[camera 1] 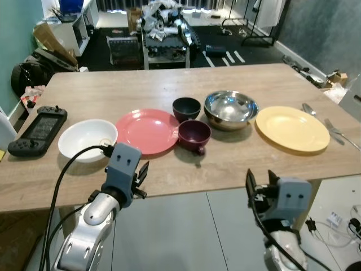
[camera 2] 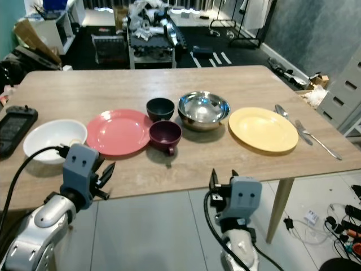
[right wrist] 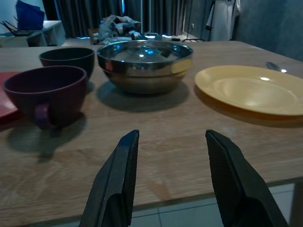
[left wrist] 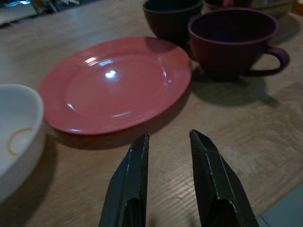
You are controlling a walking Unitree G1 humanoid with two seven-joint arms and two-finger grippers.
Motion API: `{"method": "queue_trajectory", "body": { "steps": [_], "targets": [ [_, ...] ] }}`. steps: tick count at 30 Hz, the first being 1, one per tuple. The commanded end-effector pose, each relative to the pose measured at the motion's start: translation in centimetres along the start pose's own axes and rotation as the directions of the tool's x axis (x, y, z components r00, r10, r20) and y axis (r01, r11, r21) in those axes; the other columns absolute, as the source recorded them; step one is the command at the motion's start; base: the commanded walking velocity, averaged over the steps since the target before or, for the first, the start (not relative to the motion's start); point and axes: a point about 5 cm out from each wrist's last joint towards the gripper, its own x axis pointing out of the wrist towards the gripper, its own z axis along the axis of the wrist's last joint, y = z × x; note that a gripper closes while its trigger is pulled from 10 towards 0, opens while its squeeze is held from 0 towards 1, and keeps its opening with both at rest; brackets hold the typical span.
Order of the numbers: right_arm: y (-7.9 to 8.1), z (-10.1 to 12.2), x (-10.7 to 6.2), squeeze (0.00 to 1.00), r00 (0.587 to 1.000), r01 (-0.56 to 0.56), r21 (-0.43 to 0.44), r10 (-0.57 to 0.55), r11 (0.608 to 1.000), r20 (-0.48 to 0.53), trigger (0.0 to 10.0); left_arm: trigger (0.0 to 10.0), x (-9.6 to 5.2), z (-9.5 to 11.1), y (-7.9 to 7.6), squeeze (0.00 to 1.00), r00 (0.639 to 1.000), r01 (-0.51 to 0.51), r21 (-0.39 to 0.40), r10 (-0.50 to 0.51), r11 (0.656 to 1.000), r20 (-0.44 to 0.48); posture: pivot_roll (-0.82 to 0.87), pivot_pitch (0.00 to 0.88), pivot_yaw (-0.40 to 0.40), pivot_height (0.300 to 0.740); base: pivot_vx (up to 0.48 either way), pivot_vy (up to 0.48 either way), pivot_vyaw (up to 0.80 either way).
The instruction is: Setting the table
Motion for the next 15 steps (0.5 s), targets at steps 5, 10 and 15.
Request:
{"method": "queue_trajectory", "body": {
  "steps": [5, 10, 15],
  "targets": [
    [-0.34, -0.16, -0.37, 0.00, 0.999, 0.019, -0.001, -0.019, 1.000, -0.031, 10.0, 10.0, 0.16, -0.89, -0.10, 0.00, 0.999, 0.014, -0.039, -0.016, 0.999, -0.033, 0.01, 0.055, 0.080, 0.740, 0.000, 0.000, 0.00],
    [0.11, -0.39, -0.45, 0.00, 0.999, 0.011, 0.004, -0.011, 1.000, -0.047, 10.0, 10.0, 0.31, -1.30, 0.32, 0.00, 0.999, -0.023, -0.038, 0.021, 0.999, -0.045, 0.02, 0.048, 0.085, 0.740, 0.000, 0.000, 0.00],
    [0.37, -0.65, -0.35, 0.00, 0.998, 0.008, 0.012, -0.008, 1.000, -0.060, 10.0, 10.0, 0.63, -1.15, 0.34, 0.00, 0.999, -0.035, -0.047, 0.033, 0.998, -0.032, 0.03, 0.037, 0.080, 0.740, 0.000, 0.000, 0.00]
  ]
}}
